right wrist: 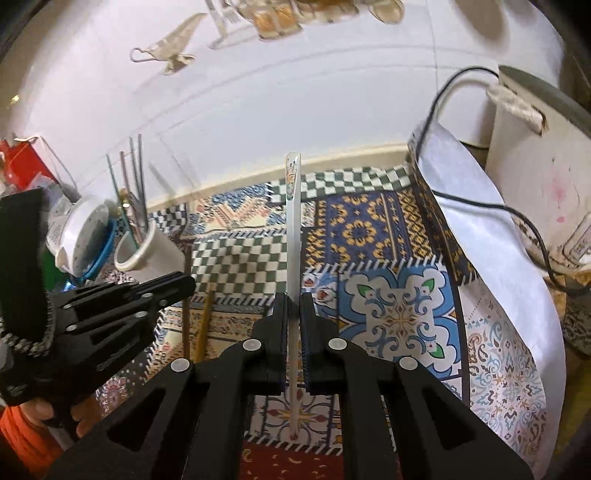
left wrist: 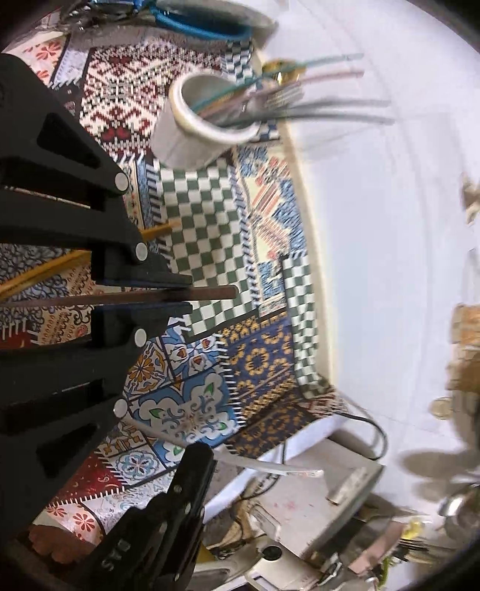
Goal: Organize utensils
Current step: 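Lift the chopstick and spoon and carry them above the white cup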
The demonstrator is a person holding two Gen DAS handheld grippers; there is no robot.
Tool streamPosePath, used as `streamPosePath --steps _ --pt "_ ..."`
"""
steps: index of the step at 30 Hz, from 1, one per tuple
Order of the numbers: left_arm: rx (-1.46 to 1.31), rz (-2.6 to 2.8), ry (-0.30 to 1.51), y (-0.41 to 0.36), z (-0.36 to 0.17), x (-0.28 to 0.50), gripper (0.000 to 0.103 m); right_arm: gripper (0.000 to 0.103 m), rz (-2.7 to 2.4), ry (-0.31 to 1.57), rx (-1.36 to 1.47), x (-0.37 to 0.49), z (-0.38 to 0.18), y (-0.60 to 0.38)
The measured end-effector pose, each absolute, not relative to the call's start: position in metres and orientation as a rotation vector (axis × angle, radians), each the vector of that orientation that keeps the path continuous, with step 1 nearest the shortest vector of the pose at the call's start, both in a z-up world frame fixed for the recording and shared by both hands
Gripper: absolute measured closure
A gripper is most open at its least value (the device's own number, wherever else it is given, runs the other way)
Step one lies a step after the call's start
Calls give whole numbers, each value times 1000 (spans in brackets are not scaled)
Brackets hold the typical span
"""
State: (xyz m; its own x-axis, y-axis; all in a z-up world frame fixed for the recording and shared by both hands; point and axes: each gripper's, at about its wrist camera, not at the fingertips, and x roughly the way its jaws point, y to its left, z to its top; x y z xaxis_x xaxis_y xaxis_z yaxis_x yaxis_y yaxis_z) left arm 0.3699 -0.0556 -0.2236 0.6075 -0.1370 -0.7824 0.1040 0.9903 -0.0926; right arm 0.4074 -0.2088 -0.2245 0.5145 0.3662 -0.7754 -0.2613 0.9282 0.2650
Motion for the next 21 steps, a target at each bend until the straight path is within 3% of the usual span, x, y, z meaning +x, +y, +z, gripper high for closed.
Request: streamPosePath --steps 21 --pt "-103 -16 616 5 -120 335 99 97 510 769 58 407 -143 -156"
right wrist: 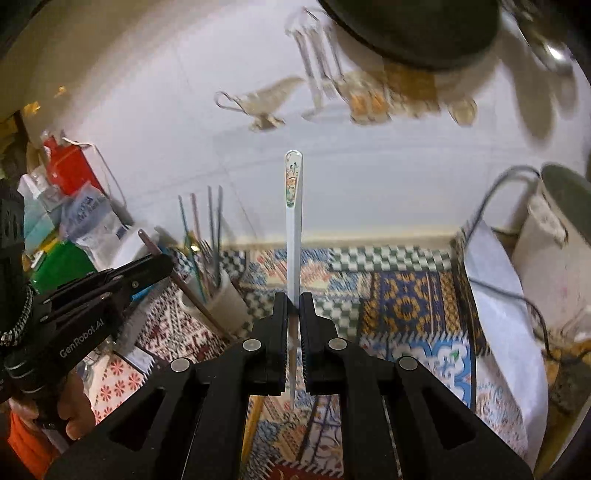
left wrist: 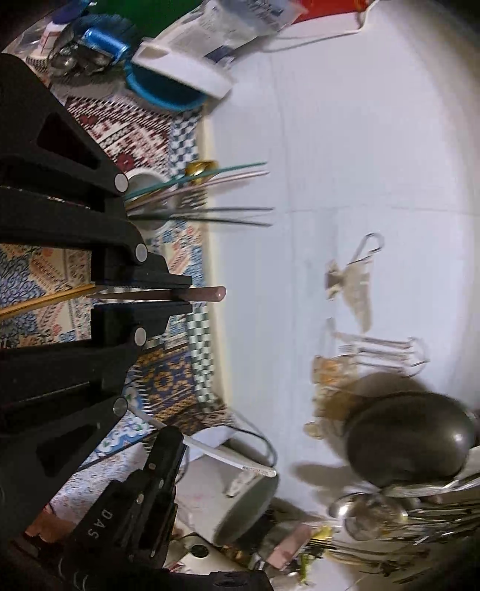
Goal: Organize utensils
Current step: 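Lift the chopstick and spoon and carry them above the white cup, then lower chopstick and spoon into the white cup and open both tools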
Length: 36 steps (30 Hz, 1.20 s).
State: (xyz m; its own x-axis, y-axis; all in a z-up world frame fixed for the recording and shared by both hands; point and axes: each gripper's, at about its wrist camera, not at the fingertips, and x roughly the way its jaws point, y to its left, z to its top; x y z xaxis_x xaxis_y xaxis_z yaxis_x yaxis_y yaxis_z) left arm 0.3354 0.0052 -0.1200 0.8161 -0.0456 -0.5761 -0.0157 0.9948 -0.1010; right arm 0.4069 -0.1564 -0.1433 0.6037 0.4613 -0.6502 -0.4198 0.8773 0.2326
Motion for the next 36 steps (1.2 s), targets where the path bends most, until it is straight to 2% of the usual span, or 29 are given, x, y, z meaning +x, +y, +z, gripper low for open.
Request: streamPosePath --steps 11,22,30,36 --pt "-125 63 537 42 -78 333 99 97 623 650 -12 422 -101 -100" --pt "-156 177 489 87 -56 326 99 97 730 566 -72 437 -82 -46" --pt "-204 251 498 116 -63 333 99 97 785 566 -99 453 -96 -9" --pt "-223 281 559 128 -91 354 99 97 782 638 -134 469 -129 11"
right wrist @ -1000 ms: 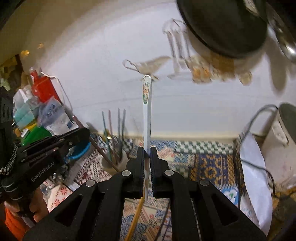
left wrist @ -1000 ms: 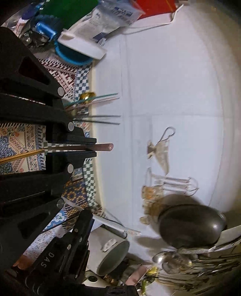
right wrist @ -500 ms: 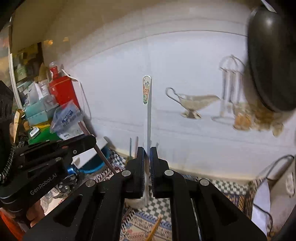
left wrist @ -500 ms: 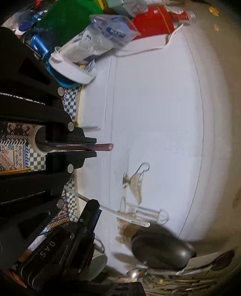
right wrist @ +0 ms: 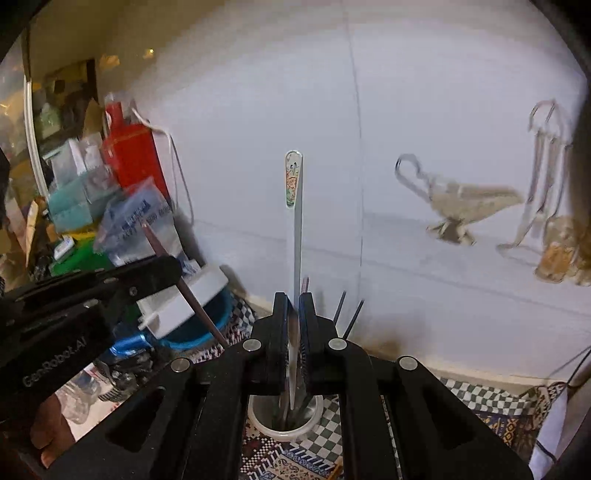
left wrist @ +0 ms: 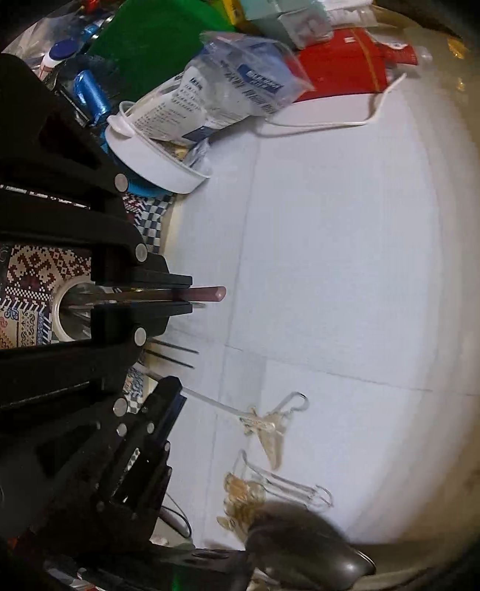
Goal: Organize utensils
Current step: 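Lower chopstick and spoon into the white cup and open both tools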
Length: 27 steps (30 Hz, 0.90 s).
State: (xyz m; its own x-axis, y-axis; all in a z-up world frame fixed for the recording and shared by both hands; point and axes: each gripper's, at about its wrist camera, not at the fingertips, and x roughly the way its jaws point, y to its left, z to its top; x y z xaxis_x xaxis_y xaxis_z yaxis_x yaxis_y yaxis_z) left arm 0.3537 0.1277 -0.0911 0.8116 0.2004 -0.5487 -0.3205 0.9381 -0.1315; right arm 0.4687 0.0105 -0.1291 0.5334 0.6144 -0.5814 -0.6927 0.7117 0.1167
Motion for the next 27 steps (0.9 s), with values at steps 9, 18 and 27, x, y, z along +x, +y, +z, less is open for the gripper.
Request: streamPosePath --steps 9,18,27 --pt "-268 287 681 138 -140 375 99 97 769 781 -173 479 -179 20" --pt "-306 277 745 142 -161 386 99 97 764 882 -208 486 -207 26" --pt "-288 268 744 136 -151 374 97 97 793 892 -217 477 -196 17"
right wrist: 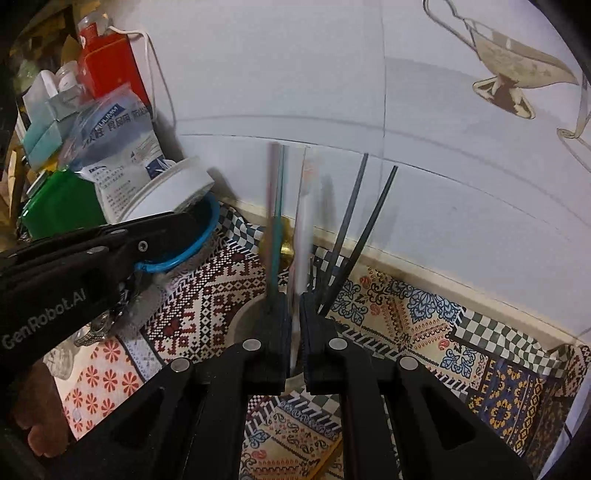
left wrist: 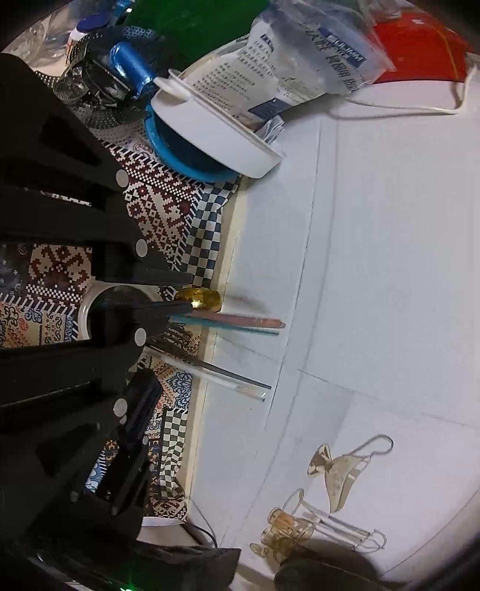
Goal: Organize utensils
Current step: 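Lower chopstick and spoon into the white cup and open both tools, then grasp a yellow chopstick with the left tool while the right tool grasps a wooden chopstick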
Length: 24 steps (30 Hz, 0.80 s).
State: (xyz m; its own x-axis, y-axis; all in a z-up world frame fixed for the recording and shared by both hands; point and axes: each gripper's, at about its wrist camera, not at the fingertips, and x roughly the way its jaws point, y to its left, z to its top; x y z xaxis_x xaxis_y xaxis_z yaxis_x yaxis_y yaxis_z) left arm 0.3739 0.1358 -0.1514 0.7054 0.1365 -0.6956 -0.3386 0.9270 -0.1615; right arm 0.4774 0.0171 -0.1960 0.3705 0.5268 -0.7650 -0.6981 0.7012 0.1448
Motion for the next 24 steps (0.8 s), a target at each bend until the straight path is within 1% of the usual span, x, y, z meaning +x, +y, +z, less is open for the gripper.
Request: streamPosePath --steps 6,8,9,11,14,16,18,22,24 --pt "-259 264 704 126 -132 352 95 96 788 849 -194 466 -173 -2" --pt "-251 260 691 123 -126 346 91 95 785 832 -188 462 -166 -8" --pt "-247 258 686 121 -124 343 87 94 780 822 -183 459 -162 -13" --pt "-232 255 674 117 -119 335 84 92 770 805 -175 454 -155 -21" --pt "-213 248 668 111 -115 325 83 88 757 788 -164 446 -149 -33" --pt "-205 240 669 107 -114 319 80 88 736 781 -164 441 -148 -40" --pt "-194 232 670 102 -115 313 73 88 717 785 -158 438 -149 -49" --pt "-165 206 691 92 -124 305 70 87 674 828 -153 433 -165 -62" --pt "-159 195 711 87 -133 303 66 87 651 870 -150 431 -178 -71"
